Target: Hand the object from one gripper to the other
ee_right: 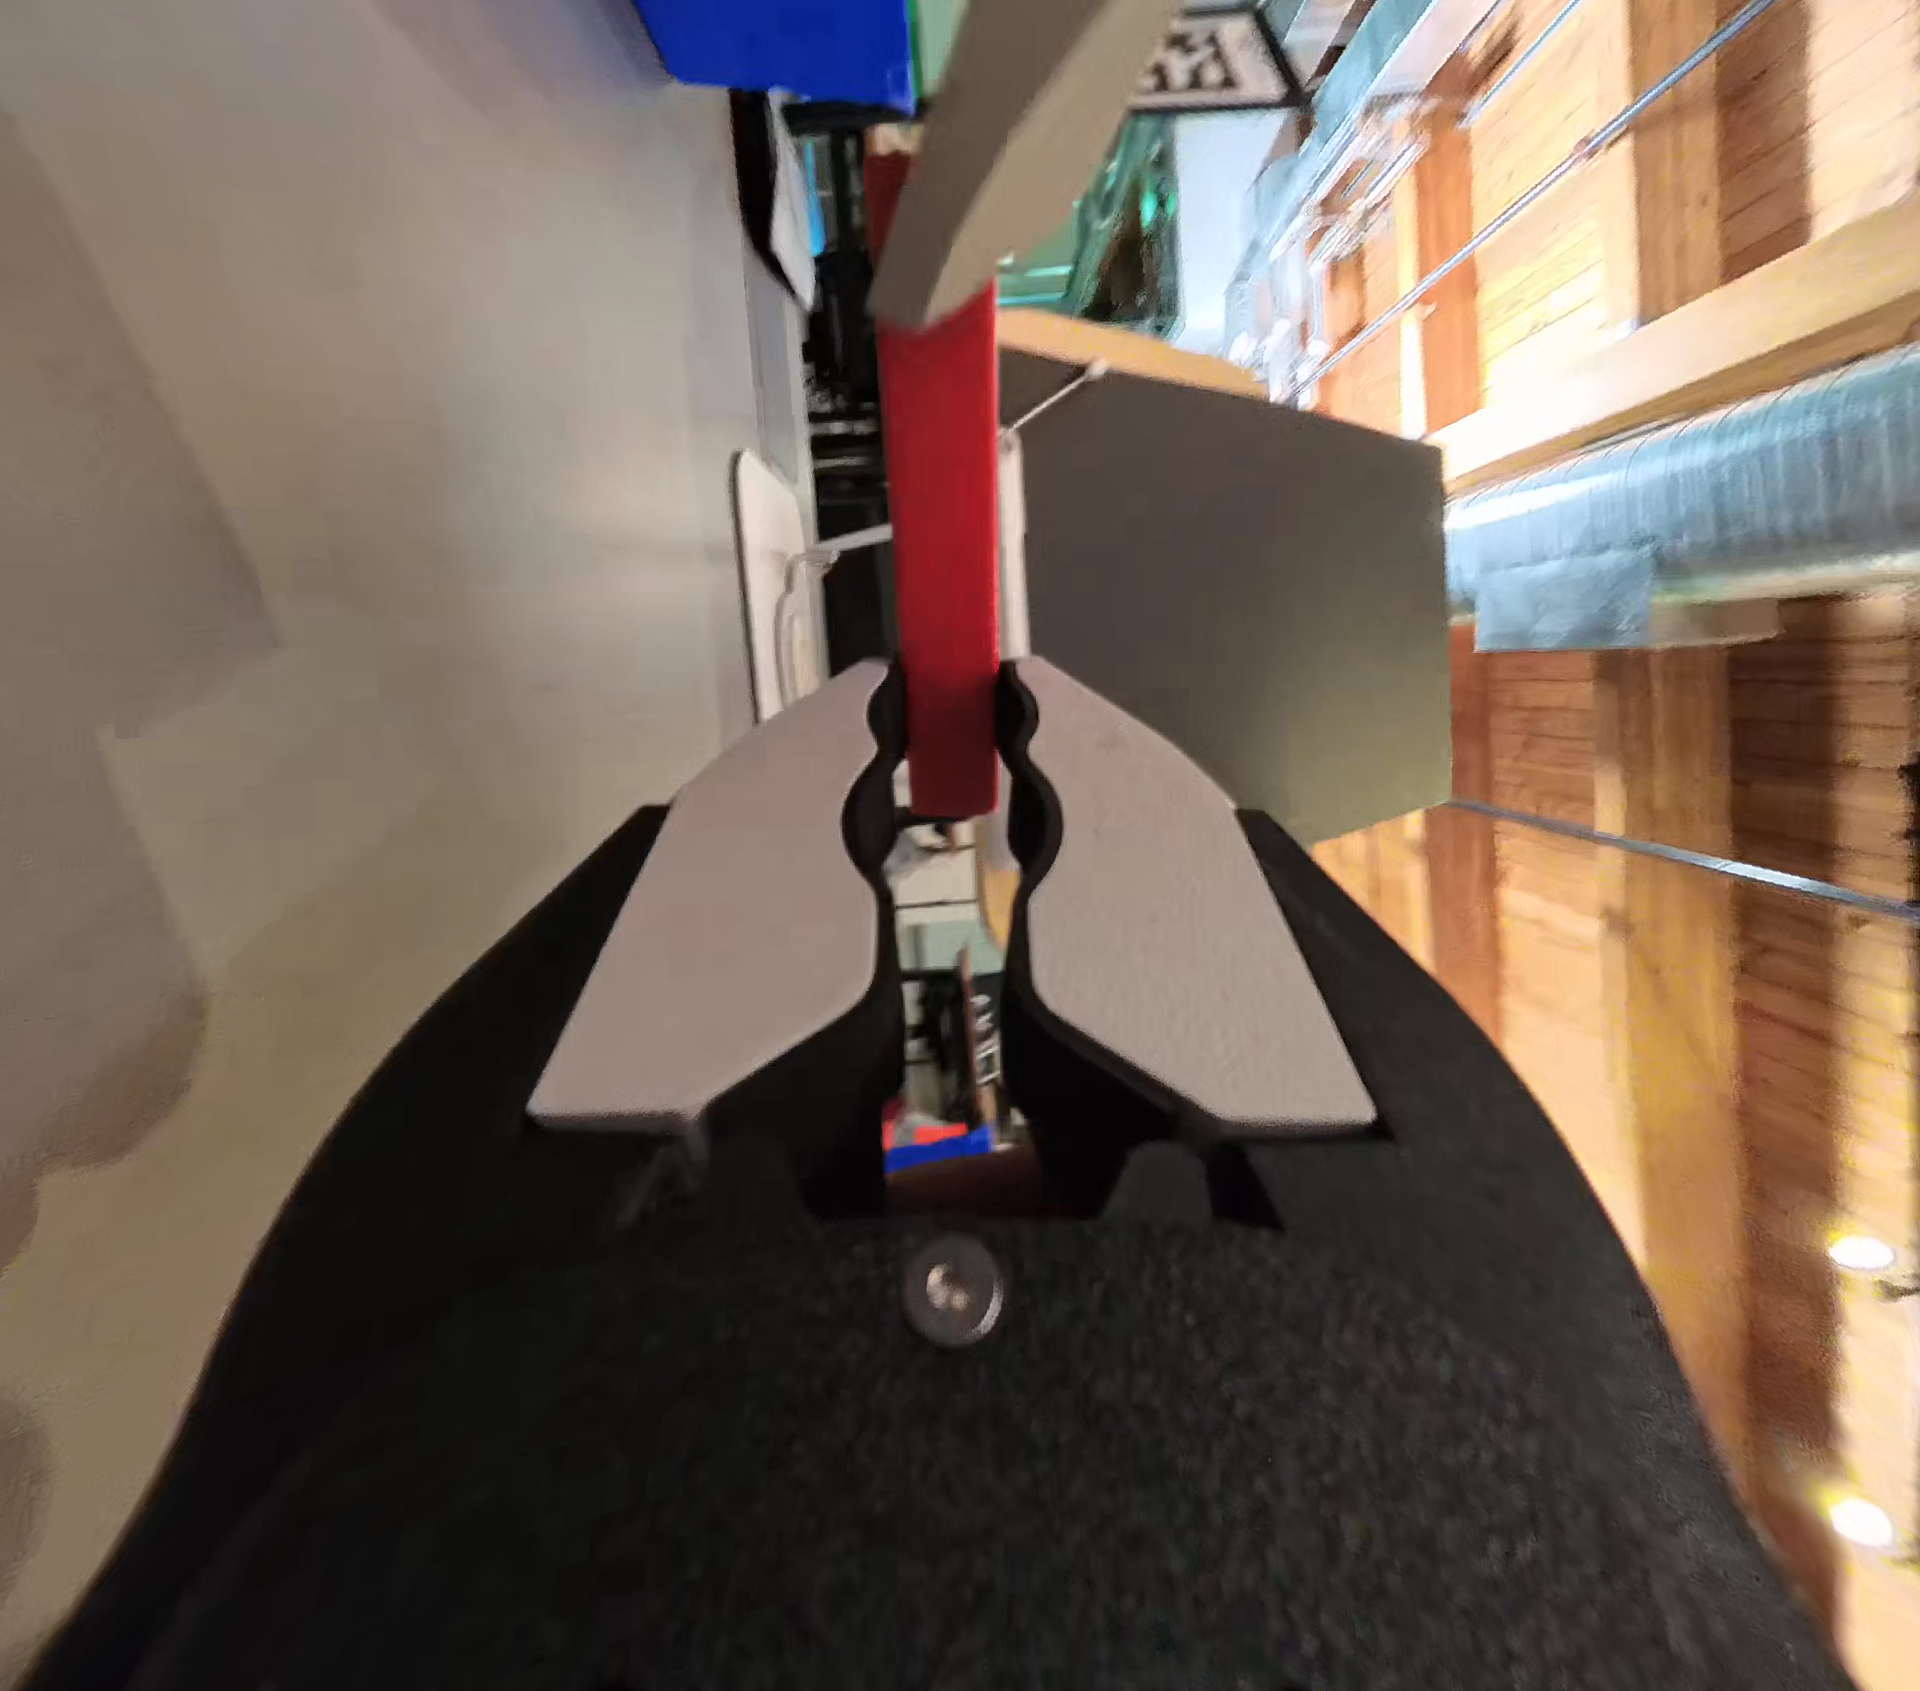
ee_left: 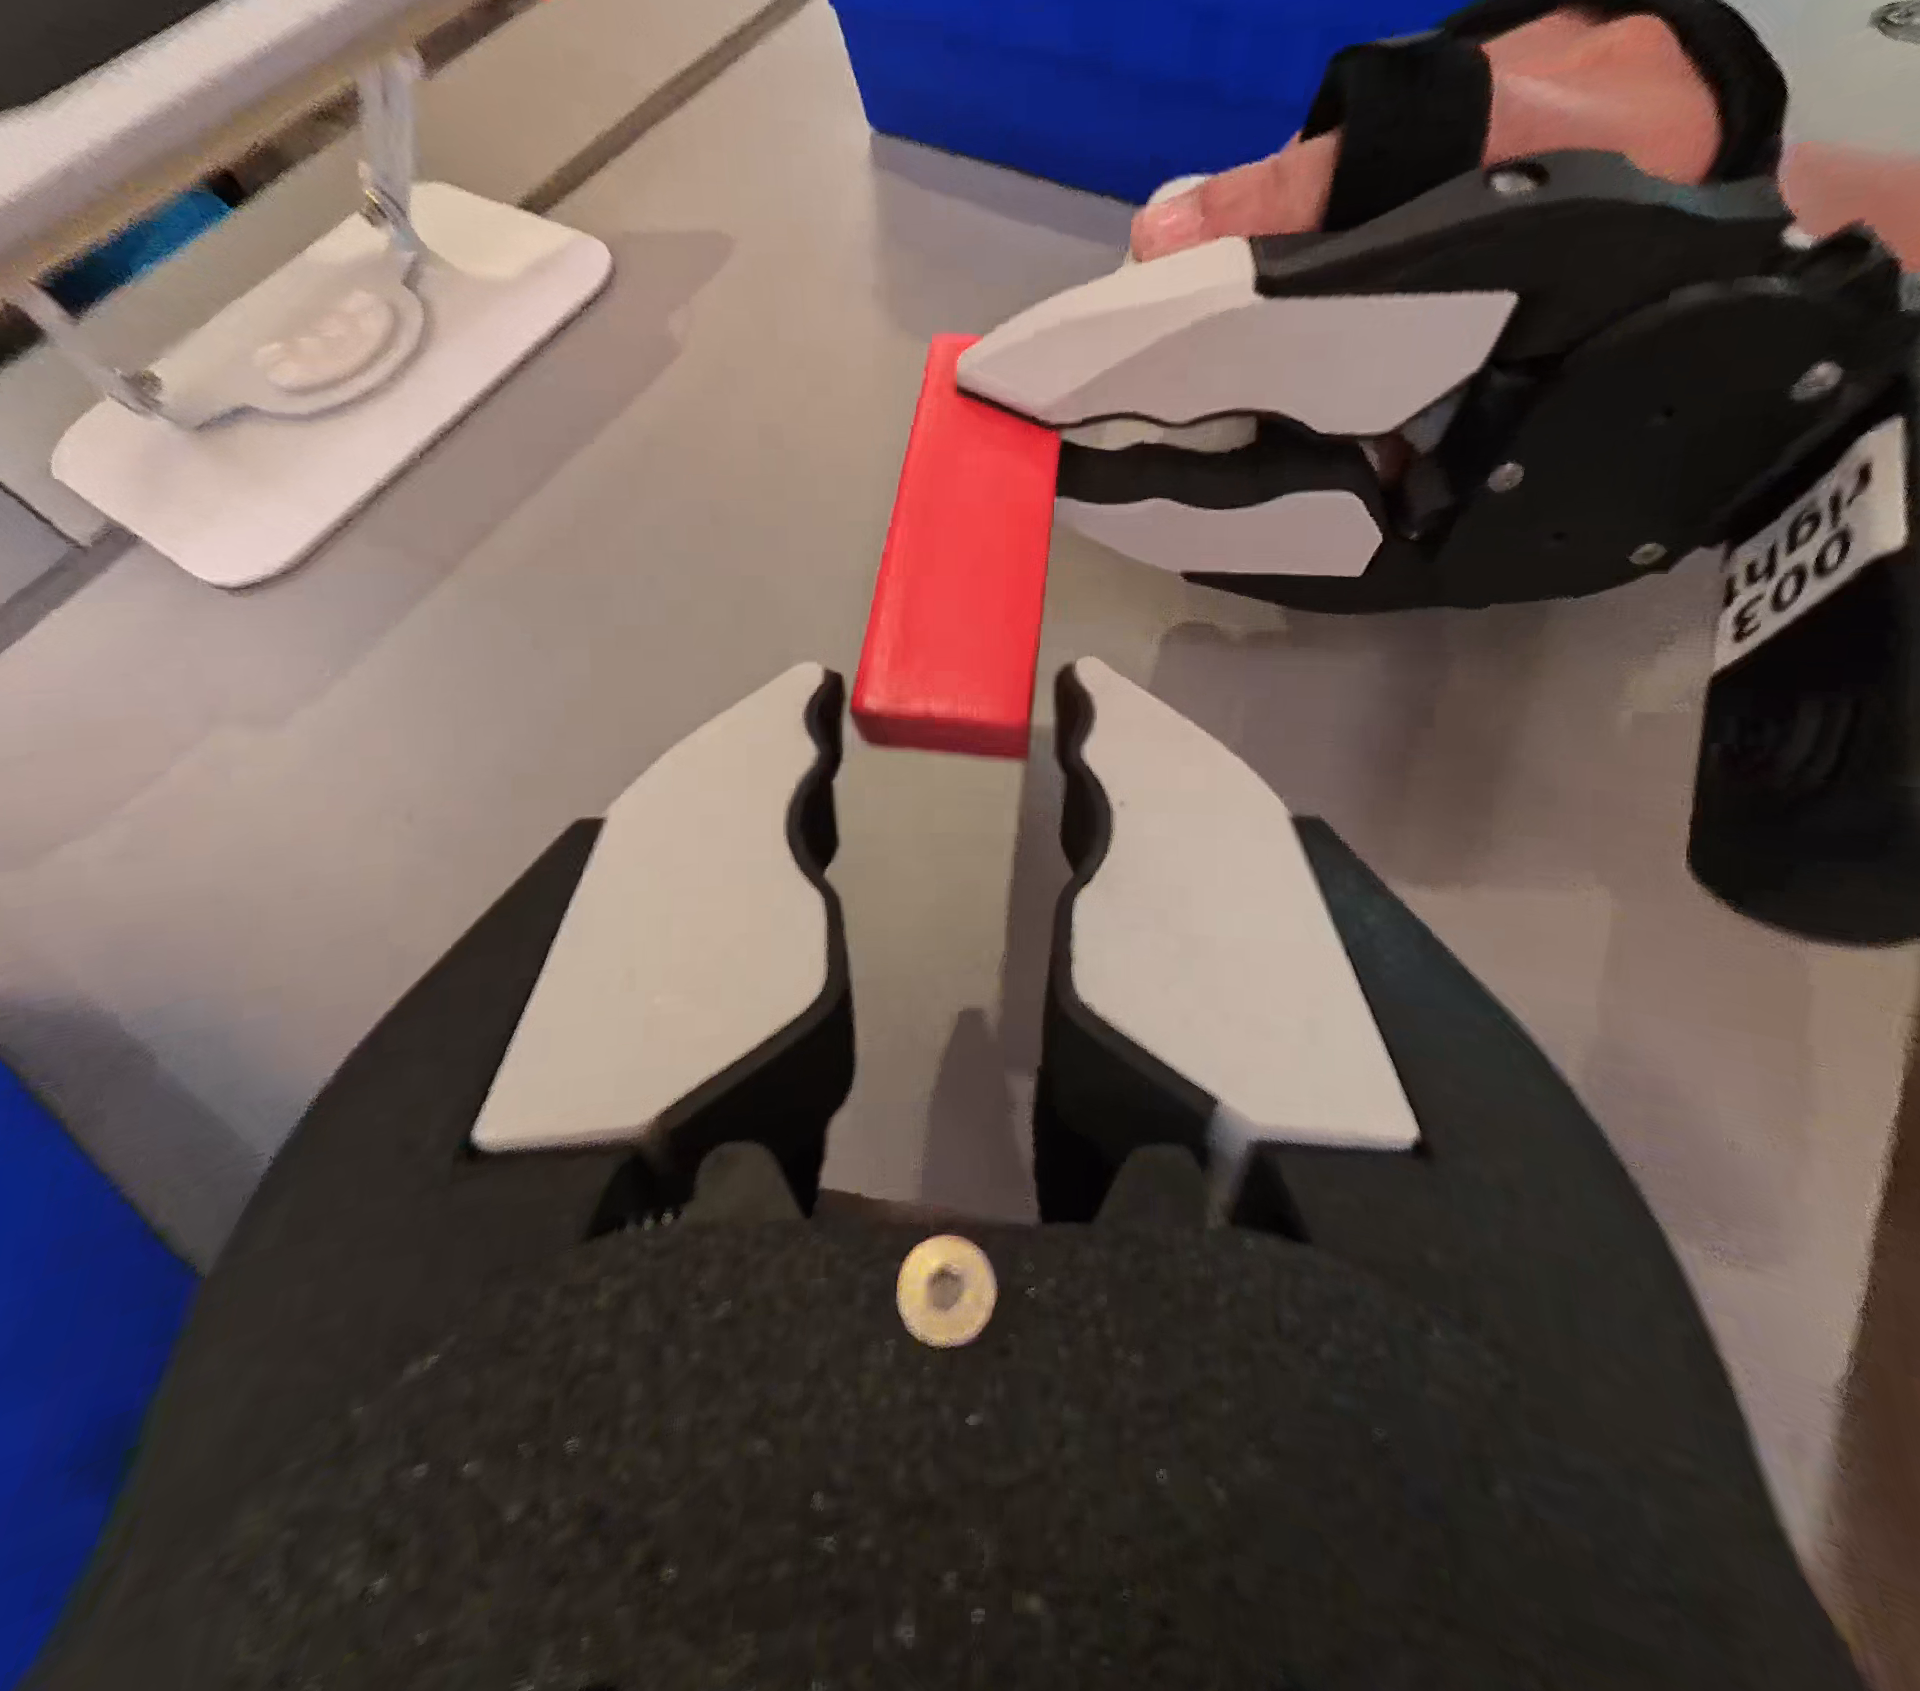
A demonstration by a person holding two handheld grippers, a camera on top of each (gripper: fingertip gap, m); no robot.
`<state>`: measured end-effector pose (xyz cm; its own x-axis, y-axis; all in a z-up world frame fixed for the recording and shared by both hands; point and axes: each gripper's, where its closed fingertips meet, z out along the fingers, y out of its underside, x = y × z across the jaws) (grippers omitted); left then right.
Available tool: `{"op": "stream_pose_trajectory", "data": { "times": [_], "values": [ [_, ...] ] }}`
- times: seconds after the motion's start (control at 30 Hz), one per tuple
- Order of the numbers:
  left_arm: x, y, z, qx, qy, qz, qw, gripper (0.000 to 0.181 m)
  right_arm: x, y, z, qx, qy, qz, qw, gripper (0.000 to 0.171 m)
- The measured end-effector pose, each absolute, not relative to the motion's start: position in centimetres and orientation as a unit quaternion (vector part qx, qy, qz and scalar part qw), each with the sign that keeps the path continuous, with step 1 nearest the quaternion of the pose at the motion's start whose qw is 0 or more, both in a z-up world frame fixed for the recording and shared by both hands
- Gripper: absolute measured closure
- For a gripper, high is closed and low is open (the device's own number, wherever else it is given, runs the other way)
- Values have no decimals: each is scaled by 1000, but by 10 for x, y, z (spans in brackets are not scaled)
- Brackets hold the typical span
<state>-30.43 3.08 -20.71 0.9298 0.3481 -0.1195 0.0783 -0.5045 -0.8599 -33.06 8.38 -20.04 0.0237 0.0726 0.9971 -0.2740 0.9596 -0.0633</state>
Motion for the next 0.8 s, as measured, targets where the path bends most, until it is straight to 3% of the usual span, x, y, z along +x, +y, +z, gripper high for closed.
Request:
{"op": "stream_pose_trajectory", "data": {
  "times": [0.07, 0.2, 0.33, 0.43, 0.63, 0.8],
  "values": [
    [-311, 25, -198, -845, -100, 189, 490, 133, -336, 94, -209, 28, -724, 153, 672, 155],
    [-319, 11, -194, -833, 3, 317, 454, 150, -335, 97, -222, -64, -794, 259, 546, 154],
    [-318, 12, -197, -829, 45, 370, 417, 144, -327, 85, -226, -116, -825, 351, 428, 155],
    [-306, 21, -189, -810, 69, 379, 443, 143, -307, 66, -223, -117, -824, 454, 319, 155],
    [-258, 38, -138, -732, -6, 103, 674, 147, -264, 44, -181, -128, -717, 684, 37, 155],
    [-246, 42, -114, -680, -46, -16, 732, 147, -238, 35, -159, -102, -660, 739, -89, 155]
  ]
}}
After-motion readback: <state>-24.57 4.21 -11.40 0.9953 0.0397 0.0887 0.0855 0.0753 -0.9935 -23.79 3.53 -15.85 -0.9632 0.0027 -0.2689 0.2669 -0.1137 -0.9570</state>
